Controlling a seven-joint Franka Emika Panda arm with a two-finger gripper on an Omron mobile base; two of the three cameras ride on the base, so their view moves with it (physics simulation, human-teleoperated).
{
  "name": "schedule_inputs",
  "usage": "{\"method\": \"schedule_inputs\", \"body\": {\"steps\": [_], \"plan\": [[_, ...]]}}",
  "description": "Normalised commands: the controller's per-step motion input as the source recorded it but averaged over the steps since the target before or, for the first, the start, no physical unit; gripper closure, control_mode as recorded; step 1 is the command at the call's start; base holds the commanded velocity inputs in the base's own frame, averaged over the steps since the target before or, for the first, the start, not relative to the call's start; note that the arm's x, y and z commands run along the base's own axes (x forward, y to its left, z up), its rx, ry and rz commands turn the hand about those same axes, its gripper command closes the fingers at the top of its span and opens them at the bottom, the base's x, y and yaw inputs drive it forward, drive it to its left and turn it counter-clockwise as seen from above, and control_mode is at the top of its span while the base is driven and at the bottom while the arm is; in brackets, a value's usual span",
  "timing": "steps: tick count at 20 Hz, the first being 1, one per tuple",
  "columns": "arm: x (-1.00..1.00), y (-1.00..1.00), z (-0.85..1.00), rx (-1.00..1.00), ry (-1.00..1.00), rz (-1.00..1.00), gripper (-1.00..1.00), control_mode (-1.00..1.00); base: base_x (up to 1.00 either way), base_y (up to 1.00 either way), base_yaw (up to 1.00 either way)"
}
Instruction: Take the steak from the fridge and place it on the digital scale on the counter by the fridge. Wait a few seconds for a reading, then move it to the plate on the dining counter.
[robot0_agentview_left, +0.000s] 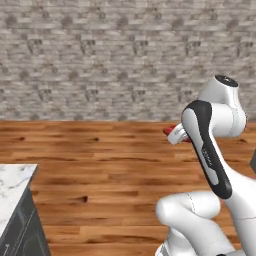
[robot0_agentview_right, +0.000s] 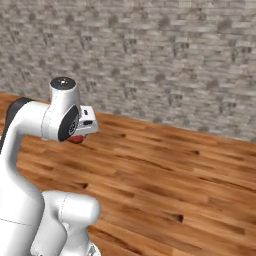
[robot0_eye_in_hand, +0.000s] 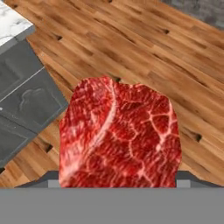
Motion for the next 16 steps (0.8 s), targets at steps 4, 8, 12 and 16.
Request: {"method": "schedule_inputs", "body": {"steps": [4,8,12,16], "plan": [[0.0,0.0,0.0,0.0,0.0,0.0,1.0,1.0,1.0,-0.05,0.12],[0.0,0.0,0.0,0.0,0.0,0.0,1.0,1.0,1.0,-0.01,0.14],[0.0,0.0,0.0,0.0,0.0,0.0,1.0,1.0,1.0,0.0,0.26],[0.0,0.0,0.0,0.0,0.0,0.0,1.0,1.0,1.0,0.0,0.38]]}}
